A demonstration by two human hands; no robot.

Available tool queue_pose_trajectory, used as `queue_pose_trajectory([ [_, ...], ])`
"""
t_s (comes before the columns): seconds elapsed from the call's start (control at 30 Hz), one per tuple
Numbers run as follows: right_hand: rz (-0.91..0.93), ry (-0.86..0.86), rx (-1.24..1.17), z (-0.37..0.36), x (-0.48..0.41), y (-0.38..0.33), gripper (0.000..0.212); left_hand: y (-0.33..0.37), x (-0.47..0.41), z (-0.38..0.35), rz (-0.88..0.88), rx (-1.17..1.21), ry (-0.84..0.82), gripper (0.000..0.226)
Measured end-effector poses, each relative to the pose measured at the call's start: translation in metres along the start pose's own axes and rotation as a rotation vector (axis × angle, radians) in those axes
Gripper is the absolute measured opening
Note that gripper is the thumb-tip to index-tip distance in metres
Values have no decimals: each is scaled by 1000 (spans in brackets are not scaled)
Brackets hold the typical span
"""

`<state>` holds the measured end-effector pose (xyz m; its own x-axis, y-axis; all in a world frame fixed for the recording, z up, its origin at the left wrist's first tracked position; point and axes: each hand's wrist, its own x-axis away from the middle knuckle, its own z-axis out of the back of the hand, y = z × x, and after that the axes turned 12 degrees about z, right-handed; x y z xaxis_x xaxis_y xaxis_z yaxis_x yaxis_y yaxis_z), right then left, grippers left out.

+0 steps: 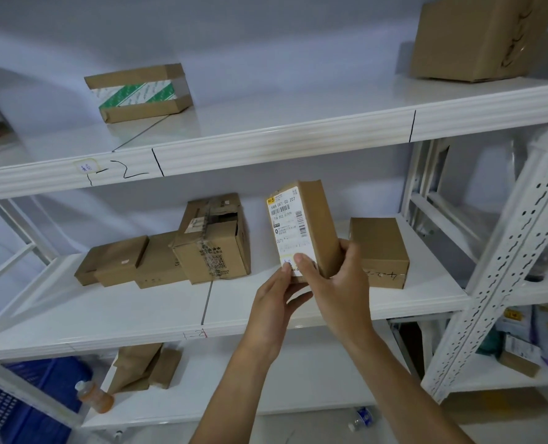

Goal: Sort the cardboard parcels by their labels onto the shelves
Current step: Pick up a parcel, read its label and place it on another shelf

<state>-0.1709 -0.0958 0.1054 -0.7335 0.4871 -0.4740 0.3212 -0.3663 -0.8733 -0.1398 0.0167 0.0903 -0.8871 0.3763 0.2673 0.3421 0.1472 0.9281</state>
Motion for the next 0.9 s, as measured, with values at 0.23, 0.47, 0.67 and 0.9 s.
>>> queue_pose_trajectory([
  [0.23, -135, -73, -195, 5, -4, 6, 59, -1, 0, 3, -57, -52, 50, 35],
  [0.47, -299, -114, -451, 11, -13, 9, 43, 7, 7, -1, -138, -143, 94, 33],
  [0.67, -370, -129, -534, 17, -16, 12, 35, 10, 8, -6, -152, -178, 120, 38],
  [0.9, -375, -168, -566, 25, -17, 8, 32, 7, 10, -6, -180, -177, 113, 45],
])
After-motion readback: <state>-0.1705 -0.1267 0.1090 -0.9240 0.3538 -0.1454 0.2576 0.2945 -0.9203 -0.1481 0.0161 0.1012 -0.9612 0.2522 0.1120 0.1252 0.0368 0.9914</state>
